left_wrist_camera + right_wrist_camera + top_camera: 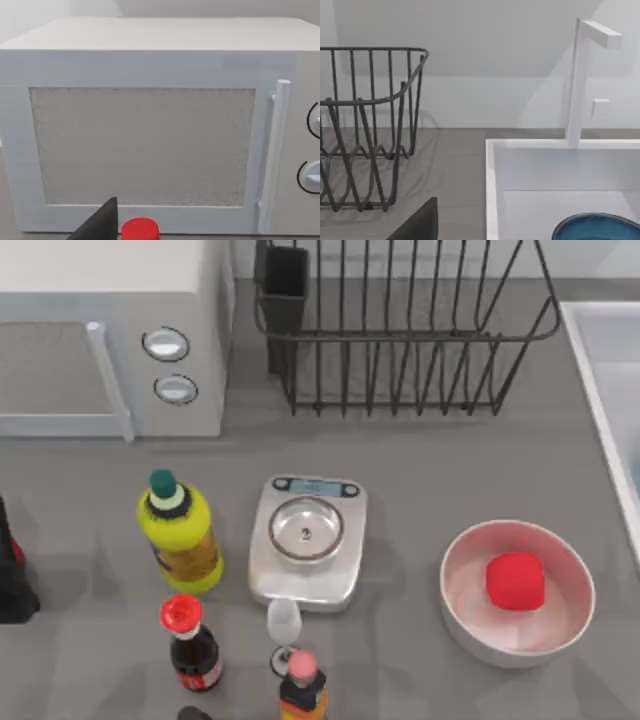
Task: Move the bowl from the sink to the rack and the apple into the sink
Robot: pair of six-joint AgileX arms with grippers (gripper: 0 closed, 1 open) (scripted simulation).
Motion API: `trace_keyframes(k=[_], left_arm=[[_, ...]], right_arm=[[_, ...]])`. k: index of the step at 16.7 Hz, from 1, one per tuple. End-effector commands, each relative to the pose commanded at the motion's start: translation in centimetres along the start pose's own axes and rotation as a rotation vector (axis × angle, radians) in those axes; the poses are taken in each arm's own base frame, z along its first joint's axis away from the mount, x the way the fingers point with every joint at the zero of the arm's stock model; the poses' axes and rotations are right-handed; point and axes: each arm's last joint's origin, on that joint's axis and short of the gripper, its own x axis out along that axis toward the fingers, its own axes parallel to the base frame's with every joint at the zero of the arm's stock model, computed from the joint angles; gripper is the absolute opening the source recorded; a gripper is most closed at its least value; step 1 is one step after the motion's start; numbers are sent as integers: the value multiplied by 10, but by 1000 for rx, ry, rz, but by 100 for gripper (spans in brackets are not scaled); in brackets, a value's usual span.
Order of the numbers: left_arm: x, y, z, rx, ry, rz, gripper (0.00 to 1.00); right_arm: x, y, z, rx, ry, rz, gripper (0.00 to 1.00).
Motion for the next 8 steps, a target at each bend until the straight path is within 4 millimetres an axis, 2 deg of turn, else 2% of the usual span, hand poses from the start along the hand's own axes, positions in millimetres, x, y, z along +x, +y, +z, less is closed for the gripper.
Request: trace_keyframes(k=[4, 8], left_arm=[[0, 0, 0, 0, 0, 0, 100], [0, 0, 0, 0, 0, 0, 100]], right_arm=[[0, 0, 5, -4, 16, -4, 100], [5, -3, 37, -27, 114, -26, 100]])
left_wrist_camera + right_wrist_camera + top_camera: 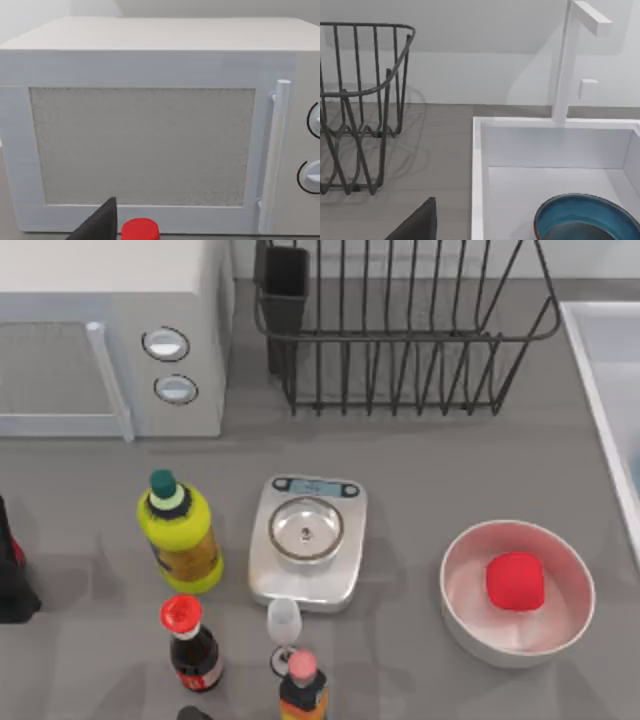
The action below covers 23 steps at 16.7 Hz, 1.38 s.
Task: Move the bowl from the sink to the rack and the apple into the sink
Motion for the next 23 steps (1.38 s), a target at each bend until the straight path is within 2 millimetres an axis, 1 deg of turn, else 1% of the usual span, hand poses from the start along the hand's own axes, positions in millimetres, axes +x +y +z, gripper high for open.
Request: trace_keyframes(k=[3, 5, 6, 7, 9, 11, 12, 14, 15, 17, 20, 23], left_arm=[[0, 0, 0, 0, 0, 0, 100], [0, 0, 0, 0, 0, 0, 100], [0, 0, 0, 0, 0, 0, 100], [0, 0, 0, 0, 0, 0, 100], [0, 0, 0, 0, 0, 0, 100], [0, 0, 0, 0, 0, 0, 100], [0, 0, 0, 0, 0, 0, 100], [0, 0, 0, 0, 0, 0, 100], [0, 0, 0, 0, 0, 0, 100], [0, 0, 0, 0, 0, 0, 100], [0, 0, 0, 0, 0, 0, 100], [0, 0, 0, 0, 0, 0, 100]], right_arm=[[11, -5, 39, -24, 123, -24, 100], [28, -10, 68, -41, 224, -40, 100], [39, -13, 82, -49, 279, -48, 100], [53, -17, 95, -57, 336, -54, 100], [87, -26, 118, -69, 456, -65, 100], [127, -39, 134, -77, 581, -71, 100], [149, -47, 138, -79, 643, -71, 100], [194, -64, 138, -80, 768, -68, 100], [216, -73, 135, -78, 829, -65, 100], [258, -93, 120, -70, 946, -54, 100], [310, -122, 84, -51, 1102, -30, 100], [345, -146, 42, -26, 1228, -3, 100]])
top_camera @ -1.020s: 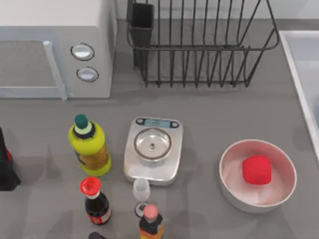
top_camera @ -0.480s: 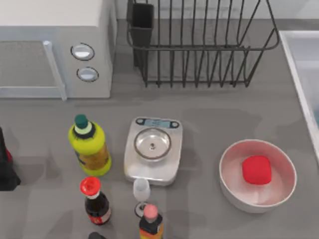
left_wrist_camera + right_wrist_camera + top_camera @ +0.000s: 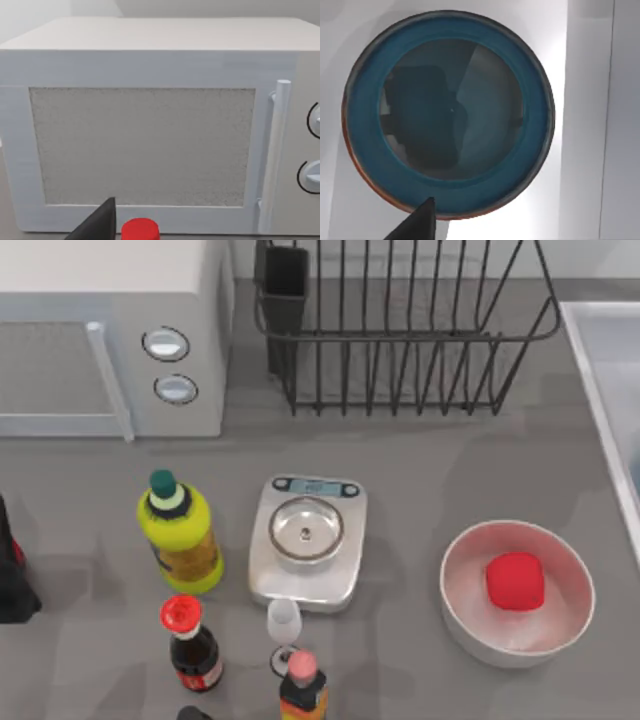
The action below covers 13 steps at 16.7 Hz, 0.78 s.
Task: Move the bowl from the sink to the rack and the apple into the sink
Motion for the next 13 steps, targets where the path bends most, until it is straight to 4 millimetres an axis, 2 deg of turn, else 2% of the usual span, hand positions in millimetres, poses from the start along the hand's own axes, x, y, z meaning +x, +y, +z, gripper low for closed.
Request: trace_keyframes(k=[3, 5, 12, 13], left_arm=[[0, 0, 0, 0, 0, 0, 100], [0, 0, 0, 0, 0, 0, 100], [0, 0, 0, 0, 0, 0, 100], [0, 0, 0, 0, 0, 0, 100]], right_arm=[[40, -16, 6, 4, 86, 30, 100], [55, -22, 6, 7, 119, 43, 100], [62, -21, 7, 4, 130, 48, 100], [68, -21, 6, 6, 131, 48, 100]])
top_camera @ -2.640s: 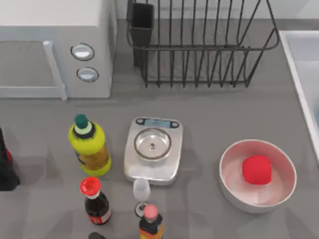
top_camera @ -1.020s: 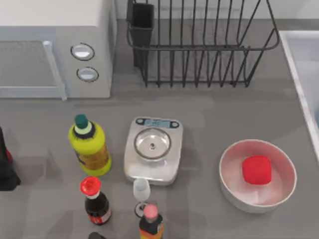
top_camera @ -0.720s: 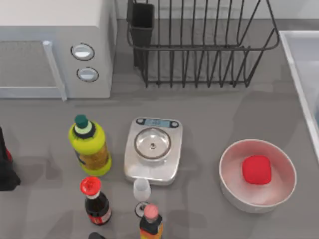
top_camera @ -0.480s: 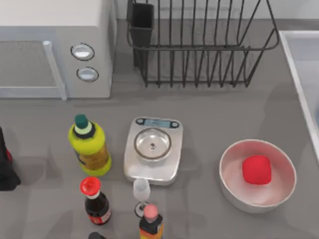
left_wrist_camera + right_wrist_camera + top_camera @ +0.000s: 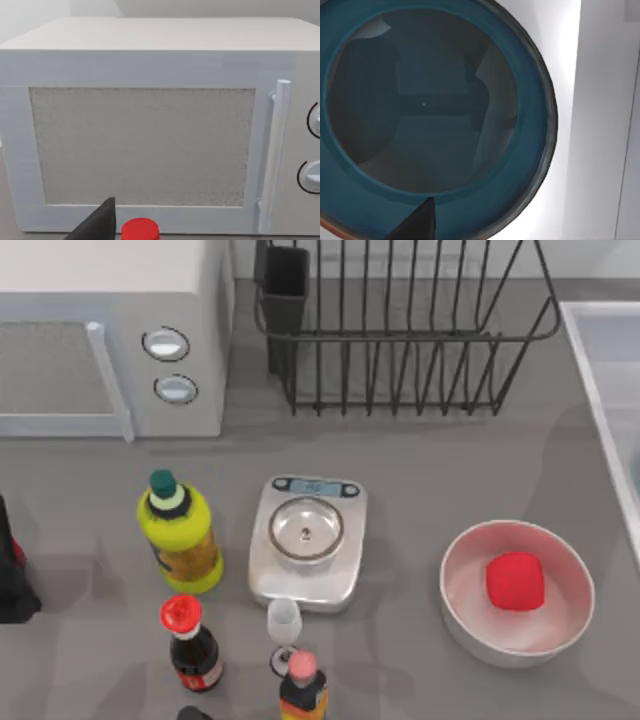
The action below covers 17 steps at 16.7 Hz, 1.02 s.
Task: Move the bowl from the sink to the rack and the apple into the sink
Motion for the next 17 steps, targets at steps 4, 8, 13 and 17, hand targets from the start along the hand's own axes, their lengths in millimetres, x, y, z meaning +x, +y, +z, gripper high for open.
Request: trace_keyframes(k=[4, 8, 13, 17], left_arm=[[0, 0, 0, 0, 0, 0, 100], [0, 0, 0, 0, 0, 0, 100], [0, 0, 0, 0, 0, 0, 100], [0, 0, 0, 0, 0, 0, 100]], right_arm=[[48, -2, 2, 1, -7, -3, 100], [91, -2, -1, 2, -4, -1, 100], [92, -2, -1, 2, -3, -1, 92], [92, -2, -1, 2, -3, -1, 62]])
